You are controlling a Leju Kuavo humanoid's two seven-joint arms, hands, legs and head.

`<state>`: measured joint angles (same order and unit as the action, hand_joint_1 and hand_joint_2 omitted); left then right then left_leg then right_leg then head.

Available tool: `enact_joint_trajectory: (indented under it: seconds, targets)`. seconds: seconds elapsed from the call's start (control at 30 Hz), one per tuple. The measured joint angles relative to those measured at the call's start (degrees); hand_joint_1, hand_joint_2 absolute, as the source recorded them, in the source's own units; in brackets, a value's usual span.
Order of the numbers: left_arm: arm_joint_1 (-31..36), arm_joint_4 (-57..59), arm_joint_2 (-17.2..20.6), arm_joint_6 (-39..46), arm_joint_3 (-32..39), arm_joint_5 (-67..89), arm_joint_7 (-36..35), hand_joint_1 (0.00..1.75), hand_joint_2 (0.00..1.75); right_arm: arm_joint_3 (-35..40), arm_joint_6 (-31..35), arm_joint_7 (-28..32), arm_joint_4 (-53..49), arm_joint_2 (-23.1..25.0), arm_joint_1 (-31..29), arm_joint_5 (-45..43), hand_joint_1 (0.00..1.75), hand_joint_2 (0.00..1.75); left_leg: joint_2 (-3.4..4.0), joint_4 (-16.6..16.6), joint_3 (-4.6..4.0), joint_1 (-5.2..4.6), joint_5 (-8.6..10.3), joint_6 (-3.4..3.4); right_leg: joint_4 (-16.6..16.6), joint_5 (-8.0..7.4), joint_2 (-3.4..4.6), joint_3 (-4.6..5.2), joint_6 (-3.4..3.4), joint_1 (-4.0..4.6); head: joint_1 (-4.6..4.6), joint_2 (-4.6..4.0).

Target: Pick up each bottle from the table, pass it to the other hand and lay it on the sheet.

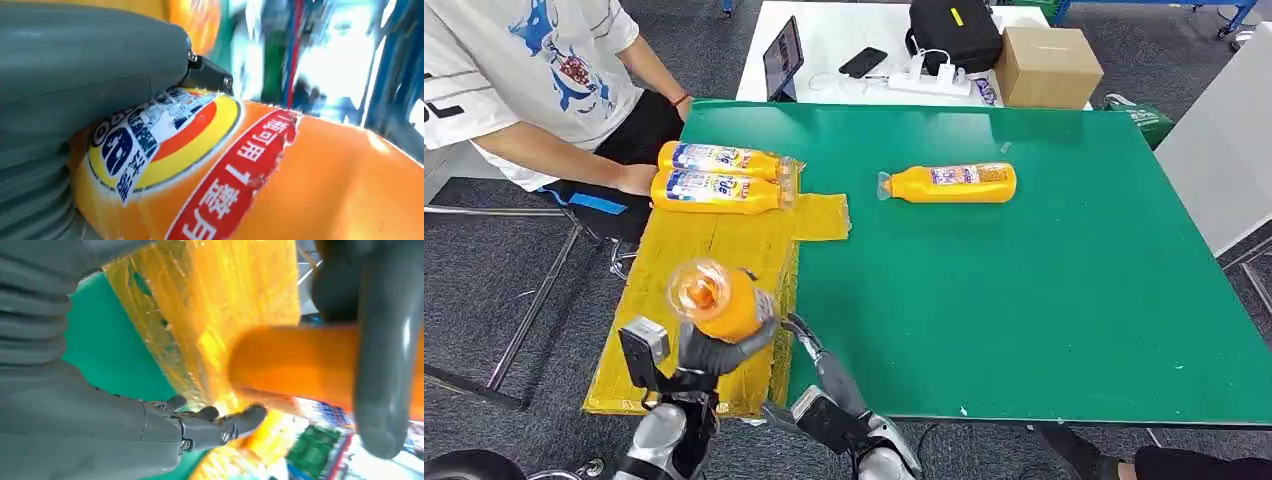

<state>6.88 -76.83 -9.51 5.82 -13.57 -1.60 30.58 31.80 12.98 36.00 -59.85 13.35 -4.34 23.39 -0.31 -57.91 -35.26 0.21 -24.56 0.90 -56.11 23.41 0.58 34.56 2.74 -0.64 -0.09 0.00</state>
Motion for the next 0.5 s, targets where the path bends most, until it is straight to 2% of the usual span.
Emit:
enact_joint_trajectory:
  seconds: [0.23, 0.4, 0.5]
  targets:
    - [1.79, -0.74, -0.44, 2.59, 2.22, 2.5, 0.83, 1.75, 1.75, -0.37, -0.42, 0.32, -6.74, -1.35, 1.9, -0.43, 0.0, 0.0, 0.0, 0.0, 0.0, 0.0, 0.01, 0.0, -0.01, 0.0, 0.01, 0.0, 0.0, 0.0, 0.02, 0.0]
    - [4.93, -0.22, -0.06, 15.97, 5.22, 15.71, 1.59, 1.75, 1.75, -2.23, 3.59, 3.35, -13.84, -1.44, 3.67, -4.36, 0.0, 0.0, -0.04, 0.0, -0.03, 0.0, 0.03, -0.02, -0.01, 0.0, 0.0, 0.02, 0.0, 0.0, 0.02, 0.0]
    - [8.77, 2.96, 1.55, 25.97, 6.57, 34.1, -1.57, 1.75, 1.75, -3.95, 12.29, 3.83, -21.2, -1.4, 4.39, -7.93, 0.0, 0.0, -0.06, 0.0, -0.02, 0.0, 0.08, -0.03, -0.01, -0.01, 0.0, 0.01, 0.0, 0.0, 0.02, 0.0]
